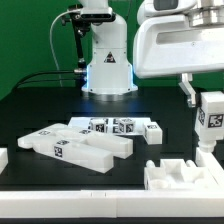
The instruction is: Assemble chair
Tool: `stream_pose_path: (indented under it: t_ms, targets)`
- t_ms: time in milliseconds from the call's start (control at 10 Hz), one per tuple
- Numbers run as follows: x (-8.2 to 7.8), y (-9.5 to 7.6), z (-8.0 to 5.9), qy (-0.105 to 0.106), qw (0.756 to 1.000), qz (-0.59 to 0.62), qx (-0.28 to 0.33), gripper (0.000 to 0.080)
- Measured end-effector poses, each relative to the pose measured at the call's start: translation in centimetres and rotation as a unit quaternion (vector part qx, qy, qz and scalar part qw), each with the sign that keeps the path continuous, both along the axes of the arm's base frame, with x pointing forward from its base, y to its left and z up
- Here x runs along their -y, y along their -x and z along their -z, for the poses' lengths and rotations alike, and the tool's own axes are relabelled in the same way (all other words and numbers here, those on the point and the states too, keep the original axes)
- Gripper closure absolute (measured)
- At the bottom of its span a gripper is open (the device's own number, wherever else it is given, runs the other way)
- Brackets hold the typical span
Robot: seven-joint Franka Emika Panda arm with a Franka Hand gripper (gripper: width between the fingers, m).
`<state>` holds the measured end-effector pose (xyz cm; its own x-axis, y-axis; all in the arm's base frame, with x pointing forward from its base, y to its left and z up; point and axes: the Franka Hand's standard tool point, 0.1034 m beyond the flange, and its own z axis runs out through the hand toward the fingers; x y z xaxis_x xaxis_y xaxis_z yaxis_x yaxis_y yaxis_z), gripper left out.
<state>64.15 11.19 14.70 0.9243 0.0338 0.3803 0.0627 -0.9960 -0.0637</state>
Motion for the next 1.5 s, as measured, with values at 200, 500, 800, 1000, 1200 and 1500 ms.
stream_pose_path:
  t_ms: [200, 500, 800, 1000, 1200, 1500]
  targets:
    - [-0.2, 0.6, 0.3, -0.005, 0.997, 0.0, 0.074, 0.0511]
    - [0.6, 0.5, 1.7, 0.01, 0.997, -0.018, 0.079, 0.0511]
    - [0.7, -0.9, 3.5, 0.046, 0.993, -0.078, 0.072, 0.0511]
    - [0.6, -0.9, 3.6, 0.044, 0.994, -0.075, 0.072, 0.0511]
    - [0.8, -0.8, 3.9, 0.044, 0.994, -0.073, 0.064, 0.0511]
    - [0.1, -0.5, 4.1, 0.039, 0.995, -0.074, 0.057, 0.0511]
